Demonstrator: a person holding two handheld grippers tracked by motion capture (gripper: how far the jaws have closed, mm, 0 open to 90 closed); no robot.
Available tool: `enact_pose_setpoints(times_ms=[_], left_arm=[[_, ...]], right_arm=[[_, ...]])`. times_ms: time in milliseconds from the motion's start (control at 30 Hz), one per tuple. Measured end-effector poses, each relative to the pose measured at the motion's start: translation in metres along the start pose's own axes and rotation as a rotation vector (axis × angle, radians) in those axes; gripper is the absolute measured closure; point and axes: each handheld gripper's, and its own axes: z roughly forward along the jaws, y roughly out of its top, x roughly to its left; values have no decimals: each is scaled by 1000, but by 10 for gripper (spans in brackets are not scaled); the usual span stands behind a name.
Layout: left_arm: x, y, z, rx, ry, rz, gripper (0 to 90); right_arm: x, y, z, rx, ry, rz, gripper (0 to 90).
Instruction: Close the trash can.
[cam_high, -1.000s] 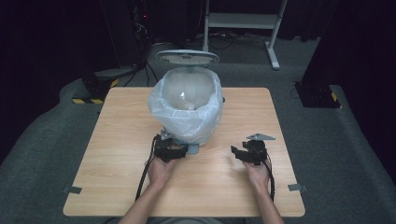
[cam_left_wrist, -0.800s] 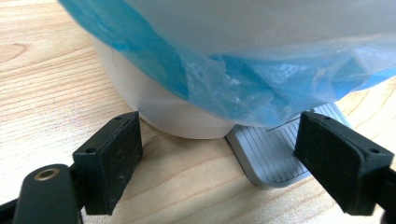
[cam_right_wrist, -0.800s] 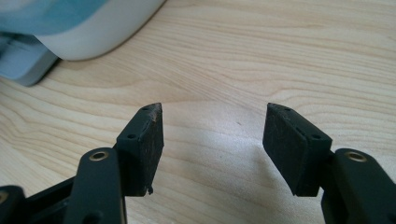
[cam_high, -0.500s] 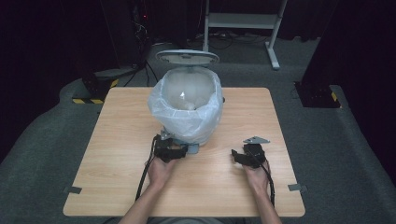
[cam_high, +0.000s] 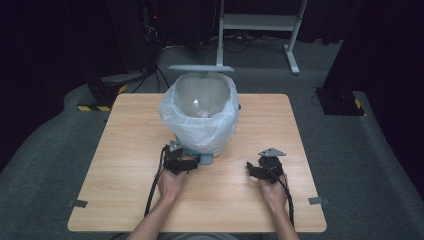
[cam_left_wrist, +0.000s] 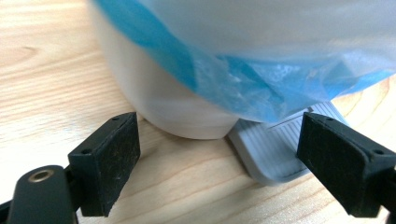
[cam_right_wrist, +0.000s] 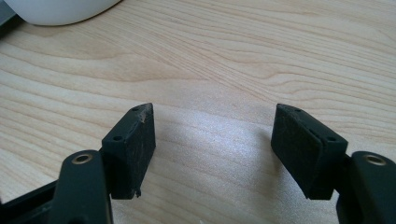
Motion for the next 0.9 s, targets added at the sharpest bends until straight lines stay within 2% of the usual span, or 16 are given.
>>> enact_pose_setpoints(times_ms=[67,167,300,433,533,600,700,767,900], left_arm=[[5,-2,-6,-41,-14,-49,135],[10,-3,-8,-39,-12,-79,136],[8,-3,-8,-23,11,-42,146],[12,-5,-12,-18,20,-44,144],[20,-7,-17,-1,84,-39,147],[29,-8,-21,12,115,-54,146],[41,-10,-24,57,160,-71,146],[45,-11,-27,67,186,-52,147],[45,-12,-28,84,208,-18,147]], right_arm=[[0,0,0,0,0,0,303],[0,0,0,1,1,0,299],[0,0,0,1,1,-1,296],[0,0,0,1,0,-1,295],[0,0,0,1,0,-1,294],[0,0,0,1,0,-1,294],[1,0,0,1,0,-1,292],[1,0,0,2,0,0,289],[1,-1,-1,8,-4,4,242]])
